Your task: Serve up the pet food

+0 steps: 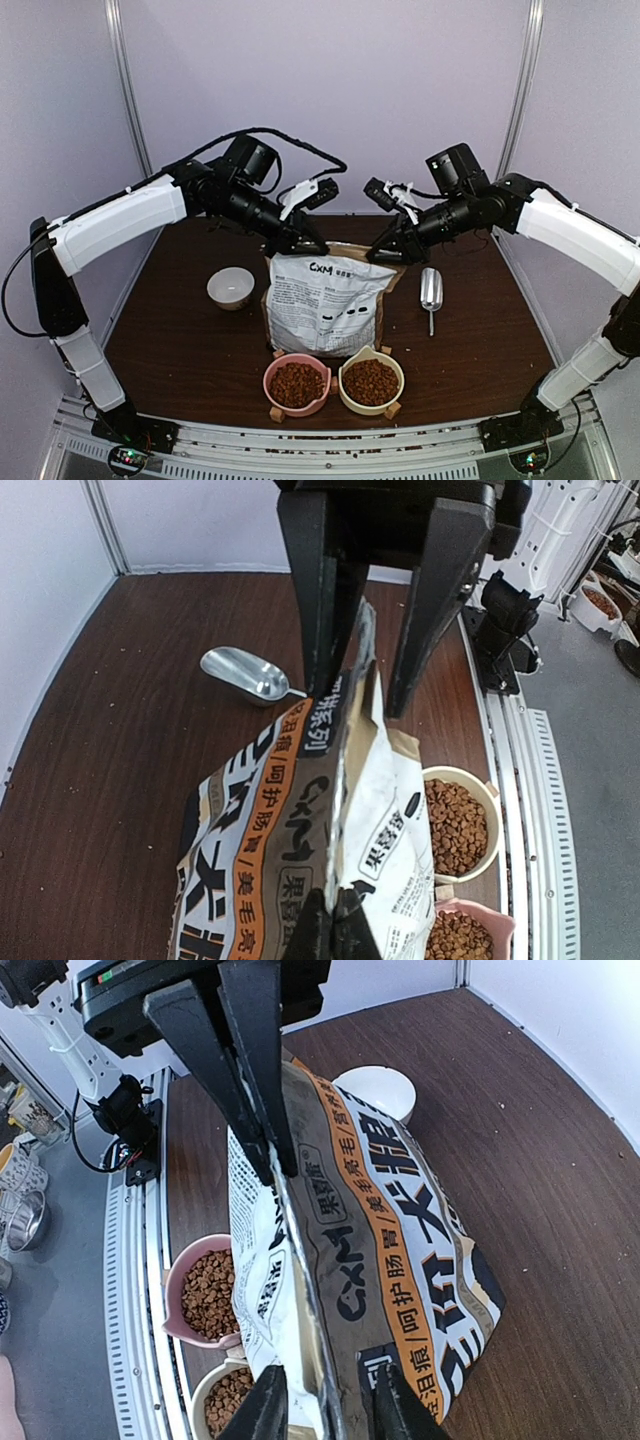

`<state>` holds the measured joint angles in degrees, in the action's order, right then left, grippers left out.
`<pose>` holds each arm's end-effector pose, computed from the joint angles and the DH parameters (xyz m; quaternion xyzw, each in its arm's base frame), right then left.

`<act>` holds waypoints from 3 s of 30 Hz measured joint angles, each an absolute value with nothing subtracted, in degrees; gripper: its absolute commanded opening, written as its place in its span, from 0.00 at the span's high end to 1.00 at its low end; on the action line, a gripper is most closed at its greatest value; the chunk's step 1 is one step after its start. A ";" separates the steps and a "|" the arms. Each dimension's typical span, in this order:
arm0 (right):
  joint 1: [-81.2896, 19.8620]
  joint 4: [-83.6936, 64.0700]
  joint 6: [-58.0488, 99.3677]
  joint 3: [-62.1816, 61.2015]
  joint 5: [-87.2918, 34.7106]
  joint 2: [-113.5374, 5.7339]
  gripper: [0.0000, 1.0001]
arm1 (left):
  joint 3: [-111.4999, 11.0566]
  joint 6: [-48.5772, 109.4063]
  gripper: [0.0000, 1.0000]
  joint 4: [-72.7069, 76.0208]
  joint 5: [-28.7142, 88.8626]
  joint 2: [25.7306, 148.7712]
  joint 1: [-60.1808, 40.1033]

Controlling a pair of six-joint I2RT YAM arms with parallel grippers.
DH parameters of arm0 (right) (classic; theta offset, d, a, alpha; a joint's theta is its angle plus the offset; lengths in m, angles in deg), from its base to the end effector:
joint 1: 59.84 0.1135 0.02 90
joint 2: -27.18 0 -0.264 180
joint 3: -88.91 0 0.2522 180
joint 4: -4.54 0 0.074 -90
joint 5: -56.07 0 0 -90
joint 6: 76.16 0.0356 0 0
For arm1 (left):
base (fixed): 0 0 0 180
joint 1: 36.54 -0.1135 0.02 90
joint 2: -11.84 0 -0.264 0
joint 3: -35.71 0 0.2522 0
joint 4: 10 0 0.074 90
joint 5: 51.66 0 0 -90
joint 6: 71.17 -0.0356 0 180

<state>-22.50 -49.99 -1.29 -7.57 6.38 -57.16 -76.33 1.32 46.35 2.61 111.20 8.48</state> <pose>0.2367 0.2095 0.3611 -0.5044 0.7089 0.3823 0.3111 0.2563 -0.2859 0.3583 0.5573 0.6853 -0.3630 0.2966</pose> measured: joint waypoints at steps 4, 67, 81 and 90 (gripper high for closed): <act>-22.65 -49.42 -1.20 -6.61 6.36 -57.11 0.67 | -76.33 1.16 0.73 46.35 3.94 111.15 8.56; -25.78 -45.71 5.07 -2.90 2.14 -50.27 0.15 | -61.97 5.53 0.10 42.55 22.11 89.67 -1.77; -47.37 -29.20 28.06 16.08 -14.45 -42.03 0.04 | -35.13 35.28 0.08 21.69 29.25 80.90 -32.70; -61.05 -17.36 31.01 39.05 -23.10 -29.86 0.03 | -9.84 41.36 0.04 10.68 43.75 61.51 -47.24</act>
<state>-61.05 -17.36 31.01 39.05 -23.10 -29.86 -9.84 41.36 10.68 43.75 61.51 -47.24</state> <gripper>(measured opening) 0.964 0.956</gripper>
